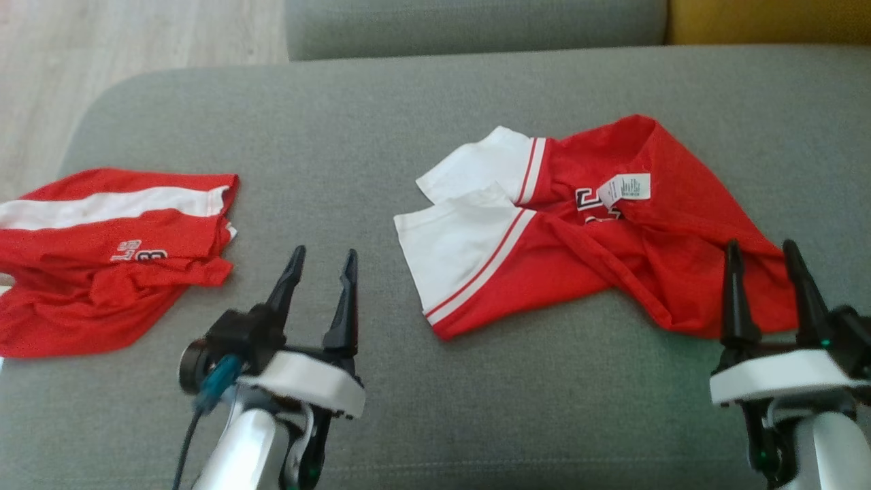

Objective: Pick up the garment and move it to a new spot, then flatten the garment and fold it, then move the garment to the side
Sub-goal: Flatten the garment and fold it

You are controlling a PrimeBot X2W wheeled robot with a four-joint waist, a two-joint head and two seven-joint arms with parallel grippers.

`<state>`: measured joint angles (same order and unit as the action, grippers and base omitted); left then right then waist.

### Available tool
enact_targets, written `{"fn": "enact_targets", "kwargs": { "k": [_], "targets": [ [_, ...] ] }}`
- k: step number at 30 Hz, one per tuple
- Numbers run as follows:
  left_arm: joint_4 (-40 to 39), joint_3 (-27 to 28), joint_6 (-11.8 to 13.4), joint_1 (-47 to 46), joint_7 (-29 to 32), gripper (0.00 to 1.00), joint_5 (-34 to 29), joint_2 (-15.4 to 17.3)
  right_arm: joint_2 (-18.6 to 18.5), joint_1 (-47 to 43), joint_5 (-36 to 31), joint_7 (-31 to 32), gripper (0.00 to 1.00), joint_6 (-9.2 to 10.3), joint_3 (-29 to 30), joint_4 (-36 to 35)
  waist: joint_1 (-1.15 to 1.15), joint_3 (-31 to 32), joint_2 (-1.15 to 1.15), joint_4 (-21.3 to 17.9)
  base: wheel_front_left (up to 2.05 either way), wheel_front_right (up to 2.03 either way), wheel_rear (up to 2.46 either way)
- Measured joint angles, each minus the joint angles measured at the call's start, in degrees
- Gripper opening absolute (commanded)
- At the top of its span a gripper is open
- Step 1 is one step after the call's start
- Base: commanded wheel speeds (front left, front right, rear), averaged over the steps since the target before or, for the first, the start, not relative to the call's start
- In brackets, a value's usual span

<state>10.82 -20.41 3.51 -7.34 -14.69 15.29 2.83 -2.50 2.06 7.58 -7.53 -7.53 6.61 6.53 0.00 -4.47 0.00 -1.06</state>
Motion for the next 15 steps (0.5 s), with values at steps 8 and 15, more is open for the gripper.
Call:
{"fn": "enact_targets", "kwargs": {
  "k": [8,15],
  "targets": [
    [16.5,-3.3,-2.2,-15.6,6.6,1.00,-1.3,-0.1,0.0,2.5,-0.1,0.5,1.00,0.00,-1.5,-1.6,0.00,-4.8,0.00,-2.4,0.00,0.00,0.00],
    [30.7,-6.2,-3.0,-26.6,12.1,1.00,-1.1,-0.6,0.0,5.0,-0.1,0.5,1.00,0.00,-2.5,-2.7,0.01,-9.0,0.00,-5.2,0.00,0.00,0.00]
  ]
}}
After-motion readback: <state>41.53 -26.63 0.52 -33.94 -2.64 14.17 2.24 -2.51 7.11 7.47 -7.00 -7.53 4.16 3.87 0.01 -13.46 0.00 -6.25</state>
